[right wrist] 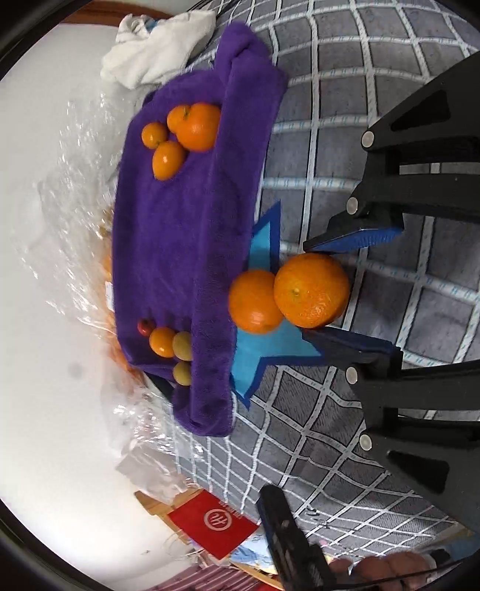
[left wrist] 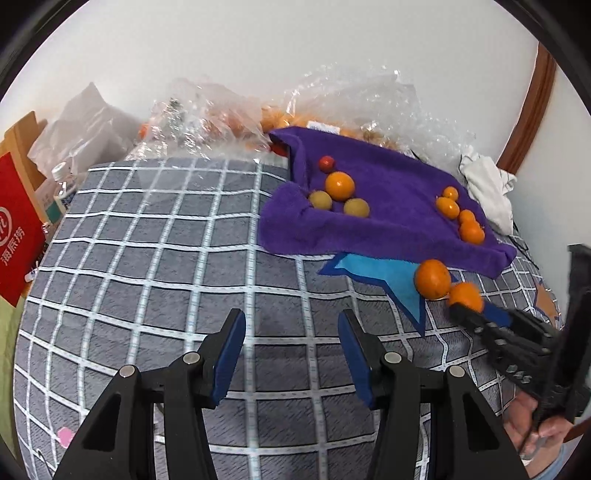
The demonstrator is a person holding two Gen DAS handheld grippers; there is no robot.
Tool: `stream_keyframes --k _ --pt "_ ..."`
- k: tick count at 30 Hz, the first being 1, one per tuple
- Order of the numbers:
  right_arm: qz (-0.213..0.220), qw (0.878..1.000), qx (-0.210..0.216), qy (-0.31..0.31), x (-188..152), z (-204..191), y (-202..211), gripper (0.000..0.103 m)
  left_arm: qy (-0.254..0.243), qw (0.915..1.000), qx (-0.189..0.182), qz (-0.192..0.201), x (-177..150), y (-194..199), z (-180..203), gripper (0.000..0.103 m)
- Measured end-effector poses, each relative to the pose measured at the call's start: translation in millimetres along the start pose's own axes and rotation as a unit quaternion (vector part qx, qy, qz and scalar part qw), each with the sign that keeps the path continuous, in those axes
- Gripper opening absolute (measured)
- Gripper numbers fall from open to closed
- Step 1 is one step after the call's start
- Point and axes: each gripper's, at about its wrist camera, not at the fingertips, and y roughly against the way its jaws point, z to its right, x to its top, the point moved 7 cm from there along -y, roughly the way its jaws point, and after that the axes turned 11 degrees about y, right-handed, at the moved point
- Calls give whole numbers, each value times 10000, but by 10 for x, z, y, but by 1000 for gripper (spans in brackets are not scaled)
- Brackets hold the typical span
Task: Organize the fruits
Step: 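Grasp an orange from the row with the right tool, then grasp a large orange with the left tool while the right tool holds its orange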
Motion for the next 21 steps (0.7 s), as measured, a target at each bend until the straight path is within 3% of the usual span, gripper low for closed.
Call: stream_keyframes --k 13,15,21 --pt "181 9966 -603 -525 -307 974 564 40 -490 9976 -414 -257 -98 -290 948 53" --pt "173 9962 -625 -585 -363 1068 614 40 -548 9972 -435 -278 -128 -346 1080 58" --pt "135 9953 -746 -609 -499 1220 714 40 -617 9964 -399 -425 -193 -562 1356 58"
